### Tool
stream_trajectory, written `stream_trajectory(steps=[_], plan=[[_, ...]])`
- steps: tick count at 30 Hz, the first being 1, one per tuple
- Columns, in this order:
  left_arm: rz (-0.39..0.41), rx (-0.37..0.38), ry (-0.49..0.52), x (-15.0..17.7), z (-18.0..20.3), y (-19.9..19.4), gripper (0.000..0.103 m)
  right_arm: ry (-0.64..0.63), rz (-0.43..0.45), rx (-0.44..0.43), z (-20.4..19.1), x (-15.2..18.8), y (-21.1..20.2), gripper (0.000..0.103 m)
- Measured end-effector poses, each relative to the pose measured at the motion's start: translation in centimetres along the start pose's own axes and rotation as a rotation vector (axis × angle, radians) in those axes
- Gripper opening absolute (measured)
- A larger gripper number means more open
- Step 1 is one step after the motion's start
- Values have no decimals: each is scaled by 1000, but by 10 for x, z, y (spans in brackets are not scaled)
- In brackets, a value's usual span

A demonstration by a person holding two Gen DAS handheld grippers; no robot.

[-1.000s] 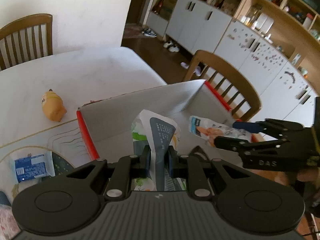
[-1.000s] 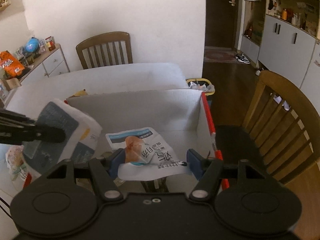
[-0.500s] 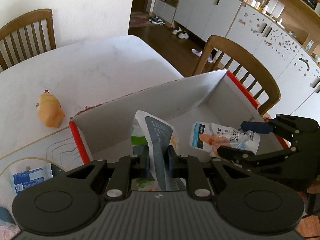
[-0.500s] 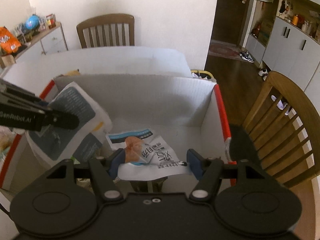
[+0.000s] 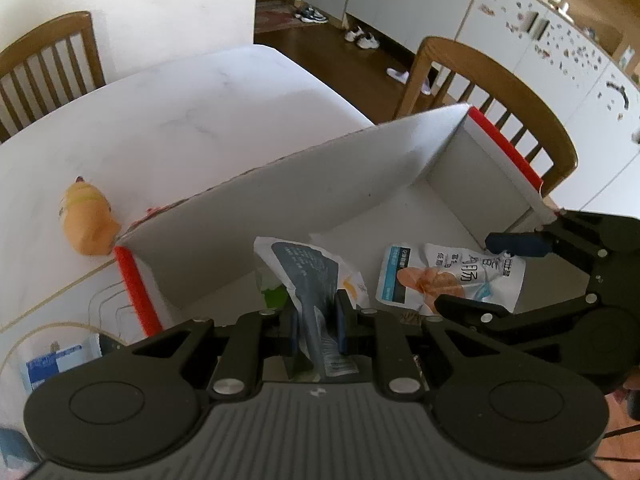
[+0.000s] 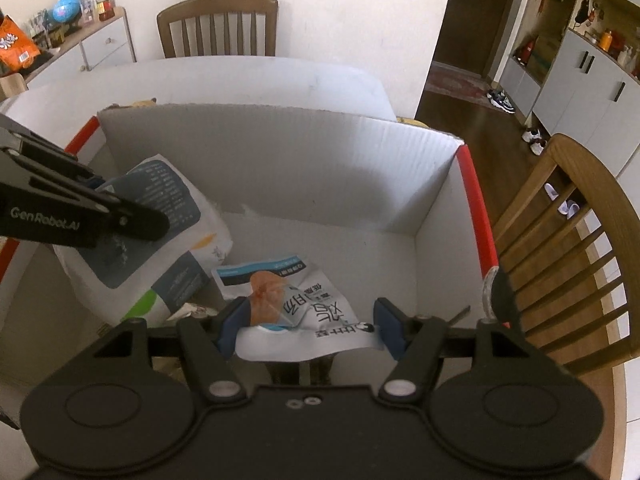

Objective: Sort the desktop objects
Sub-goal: 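Open the right tool to drop the sausage packet while the left tool lowers its bag, then withdraw both open tools from the box back over the table mat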

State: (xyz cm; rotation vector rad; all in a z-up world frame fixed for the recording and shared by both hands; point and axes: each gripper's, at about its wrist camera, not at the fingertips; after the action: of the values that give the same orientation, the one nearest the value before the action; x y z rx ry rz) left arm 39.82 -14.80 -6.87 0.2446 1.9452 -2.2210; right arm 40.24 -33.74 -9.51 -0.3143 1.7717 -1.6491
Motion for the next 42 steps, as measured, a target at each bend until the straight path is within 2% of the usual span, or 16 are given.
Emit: stream_trajectory(steps=[11,14,17,20,21,30,42], plan=[[-34,-10,-8,-7,-3,1,20,-16,-21,-4,-2,-3,6,69],[-28,-3,-20,-7,-4,0,24,-14,-18,-9,0,-3,6,70],[-18,7,-8,-7,-1,-2,41,-10,-10,-8,1,-3,1,75],[7,22,12,-8,6,-9,72,-4,6,-6,2,-3,-6,79],[17,6,14,-8,8,-11,87,-3,14,-7,3,-2,-9,79],[78,15,-8,-2,2,-32,88,12,57,-23,7,2,-37,80],[144,40,-29,28,-6,-61,88,15,107,-69,-4,12,-67,81]])
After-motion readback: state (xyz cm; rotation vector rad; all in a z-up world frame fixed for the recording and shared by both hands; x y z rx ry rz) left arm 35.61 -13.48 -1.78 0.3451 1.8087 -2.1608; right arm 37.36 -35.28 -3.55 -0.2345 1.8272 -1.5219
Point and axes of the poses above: each gripper's, at about its wrist camera, not at the fingertips, and y roughly the way its jaws point, z to its right, x to its underside, and after that the axes turned 15 degrees about -z, right-handed
